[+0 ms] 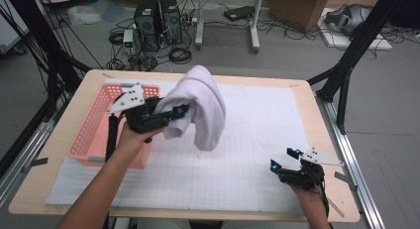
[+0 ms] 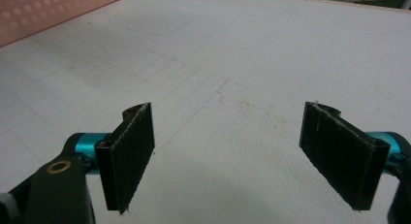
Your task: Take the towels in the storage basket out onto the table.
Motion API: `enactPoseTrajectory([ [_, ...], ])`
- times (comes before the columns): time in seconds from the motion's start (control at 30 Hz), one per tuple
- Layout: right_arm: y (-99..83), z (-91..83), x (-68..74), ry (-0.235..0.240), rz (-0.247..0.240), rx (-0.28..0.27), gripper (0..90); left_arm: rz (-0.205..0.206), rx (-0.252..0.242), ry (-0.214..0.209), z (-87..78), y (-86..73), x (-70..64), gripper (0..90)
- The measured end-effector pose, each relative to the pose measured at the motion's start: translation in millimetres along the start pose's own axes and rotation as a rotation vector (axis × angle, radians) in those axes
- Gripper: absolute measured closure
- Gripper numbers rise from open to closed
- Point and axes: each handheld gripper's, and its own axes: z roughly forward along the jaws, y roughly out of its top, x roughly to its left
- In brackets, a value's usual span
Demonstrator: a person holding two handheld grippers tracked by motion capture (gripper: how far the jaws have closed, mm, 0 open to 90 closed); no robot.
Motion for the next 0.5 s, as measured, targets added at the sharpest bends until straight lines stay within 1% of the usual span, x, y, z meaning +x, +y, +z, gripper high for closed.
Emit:
enactPoseTrajectory([
  [0.1,0.1,0.4,0.0,0.0,0.001,0.0,19.1,0.011,0.026,-0.045,19.8,-10.7,-7.7,68.6],
  [0.23,0.2,1.0,-0.1,0.003,-0.002,-0.003,19.0,0.024,0.077,-0.075,46.4,-27.5,-15.2,68.5],
  [0.27,0.2,0.8,-0.3,0.003,-0.003,-0.002,19.1,0.022,0.086,-0.079,52.5,-31.9,-15.6,68.4],
  [0.33,0.0,0.7,-0.6,0.003,-0.001,-0.003,19.1,-0.003,0.095,-0.093,64.9,-41.1,-16.0,68.4],
  [0.4,-0.3,-0.4,-1.7,0.001,0.01,-0.004,19.0,-0.006,0.118,-0.091,75.6,-49.9,-15.2,68.2],
  [0.5,-0.8,-0.5,-3.1,-0.003,0.009,-0.002,19.1,-0.029,0.137,-0.071,88.4,-63.9,-13.3,67.1],
])
